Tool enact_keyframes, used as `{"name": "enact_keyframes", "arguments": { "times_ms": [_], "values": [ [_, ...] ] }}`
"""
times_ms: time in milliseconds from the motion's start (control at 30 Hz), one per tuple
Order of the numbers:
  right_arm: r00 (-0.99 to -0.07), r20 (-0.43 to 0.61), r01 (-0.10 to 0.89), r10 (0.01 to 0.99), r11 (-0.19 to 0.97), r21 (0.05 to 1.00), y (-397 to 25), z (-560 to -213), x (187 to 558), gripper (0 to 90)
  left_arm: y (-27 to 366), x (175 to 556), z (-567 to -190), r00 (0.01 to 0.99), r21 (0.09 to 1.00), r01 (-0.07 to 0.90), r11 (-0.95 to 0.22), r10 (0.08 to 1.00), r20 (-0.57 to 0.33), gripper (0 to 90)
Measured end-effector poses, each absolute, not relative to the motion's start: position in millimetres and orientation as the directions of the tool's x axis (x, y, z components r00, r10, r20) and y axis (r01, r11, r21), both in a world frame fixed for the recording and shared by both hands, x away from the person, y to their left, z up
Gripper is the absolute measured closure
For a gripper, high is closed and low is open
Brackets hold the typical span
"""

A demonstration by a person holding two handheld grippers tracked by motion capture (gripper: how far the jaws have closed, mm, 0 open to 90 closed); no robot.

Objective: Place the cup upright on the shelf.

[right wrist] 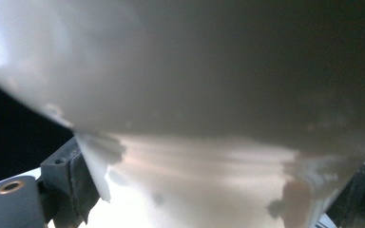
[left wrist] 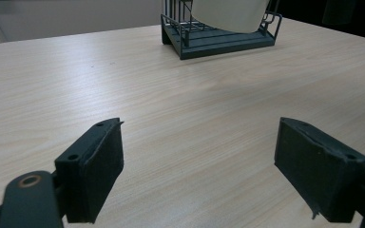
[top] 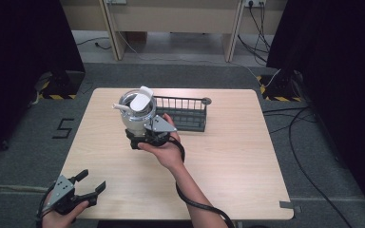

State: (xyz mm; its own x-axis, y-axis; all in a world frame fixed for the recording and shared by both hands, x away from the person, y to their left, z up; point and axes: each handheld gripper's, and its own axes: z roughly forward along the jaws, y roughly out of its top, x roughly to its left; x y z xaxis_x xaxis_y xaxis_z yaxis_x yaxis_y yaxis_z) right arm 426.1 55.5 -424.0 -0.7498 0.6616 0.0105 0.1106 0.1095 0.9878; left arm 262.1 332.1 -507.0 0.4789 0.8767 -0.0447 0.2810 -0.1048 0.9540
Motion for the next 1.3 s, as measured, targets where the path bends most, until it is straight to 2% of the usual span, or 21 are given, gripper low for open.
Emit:
{"name": "enact_keyframes", "arguments": {
  "times_ms": [1300],
  "values": [
    [-0.648,0.009,0.124,0.762,0.094,0.988,16,-412,452,11.7,332,263,-507,0.476,0.954,0.281,-0.100,0.878,-0.048,15.9]
  ]
}}
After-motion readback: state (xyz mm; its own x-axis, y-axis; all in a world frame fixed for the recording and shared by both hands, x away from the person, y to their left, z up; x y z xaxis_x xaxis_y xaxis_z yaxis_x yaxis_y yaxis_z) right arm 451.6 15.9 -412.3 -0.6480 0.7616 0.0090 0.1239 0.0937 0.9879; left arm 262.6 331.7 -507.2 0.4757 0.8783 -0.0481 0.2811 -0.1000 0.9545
